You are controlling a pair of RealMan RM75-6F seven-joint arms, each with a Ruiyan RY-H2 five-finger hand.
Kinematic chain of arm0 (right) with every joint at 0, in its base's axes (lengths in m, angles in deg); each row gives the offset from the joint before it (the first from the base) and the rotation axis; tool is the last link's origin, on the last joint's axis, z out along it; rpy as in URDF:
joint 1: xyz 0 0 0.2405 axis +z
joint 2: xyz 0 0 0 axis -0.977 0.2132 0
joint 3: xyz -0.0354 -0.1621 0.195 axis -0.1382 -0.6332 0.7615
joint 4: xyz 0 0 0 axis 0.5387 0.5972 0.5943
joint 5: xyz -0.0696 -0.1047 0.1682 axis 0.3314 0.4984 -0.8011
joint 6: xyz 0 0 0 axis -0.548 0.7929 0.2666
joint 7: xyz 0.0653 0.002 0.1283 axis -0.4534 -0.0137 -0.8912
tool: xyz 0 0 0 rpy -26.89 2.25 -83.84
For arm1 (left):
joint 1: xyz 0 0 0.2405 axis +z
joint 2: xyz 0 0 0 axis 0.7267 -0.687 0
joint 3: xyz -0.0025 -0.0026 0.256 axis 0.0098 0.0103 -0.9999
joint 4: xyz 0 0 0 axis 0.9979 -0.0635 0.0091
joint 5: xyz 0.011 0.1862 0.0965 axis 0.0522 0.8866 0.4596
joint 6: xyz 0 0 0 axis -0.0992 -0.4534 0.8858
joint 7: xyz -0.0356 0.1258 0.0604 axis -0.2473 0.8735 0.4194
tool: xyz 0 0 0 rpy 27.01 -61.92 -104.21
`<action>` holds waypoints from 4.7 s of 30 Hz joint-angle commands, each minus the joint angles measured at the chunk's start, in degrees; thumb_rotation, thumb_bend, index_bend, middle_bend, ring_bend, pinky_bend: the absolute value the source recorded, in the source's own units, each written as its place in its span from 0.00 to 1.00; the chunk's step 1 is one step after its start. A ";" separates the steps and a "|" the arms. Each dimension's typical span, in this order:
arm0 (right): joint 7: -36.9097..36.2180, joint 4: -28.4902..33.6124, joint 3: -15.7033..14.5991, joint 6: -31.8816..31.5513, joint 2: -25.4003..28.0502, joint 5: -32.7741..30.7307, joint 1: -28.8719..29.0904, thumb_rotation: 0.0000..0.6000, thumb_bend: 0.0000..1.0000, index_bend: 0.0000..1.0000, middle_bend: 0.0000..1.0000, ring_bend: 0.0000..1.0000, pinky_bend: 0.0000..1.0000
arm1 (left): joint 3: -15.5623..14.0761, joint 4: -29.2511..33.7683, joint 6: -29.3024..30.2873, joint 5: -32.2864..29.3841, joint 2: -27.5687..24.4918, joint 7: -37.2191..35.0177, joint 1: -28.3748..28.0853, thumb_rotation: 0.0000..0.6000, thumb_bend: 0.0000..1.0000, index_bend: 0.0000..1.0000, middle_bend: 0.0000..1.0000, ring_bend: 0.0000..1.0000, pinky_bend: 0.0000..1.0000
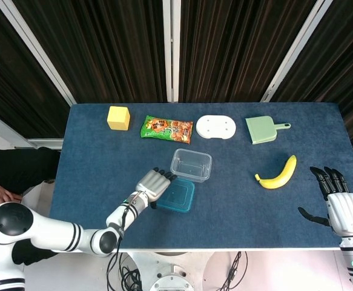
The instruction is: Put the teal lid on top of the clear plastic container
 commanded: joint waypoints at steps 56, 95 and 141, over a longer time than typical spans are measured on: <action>4.75 4.25 0.07 -1.91 0.93 -1.87 -3.32 1.00 0.09 0.00 0.12 0.00 0.00 | -2.42 -37.79 -35.61 20.97 3.83 -29.61 -19.11 1.00 0.35 0.25 0.24 0.11 0.09; 4.06 3.72 0.36 -2.89 0.64 -1.60 -4.44 1.00 0.09 0.00 0.12 0.00 0.00 | -10.47 -40.39 -36.73 22.97 4.96 -41.03 -23.55 1.00 0.18 0.02 0.01 0.00 0.05; 4.45 3.97 -0.03 -4.62 0.52 0.28 -5.43 1.00 0.09 0.00 0.12 0.00 0.00 | -11.32 -29.05 -20.96 10.52 4.39 -26.97 -17.91 1.00 0.07 0.11 0.08 0.00 0.05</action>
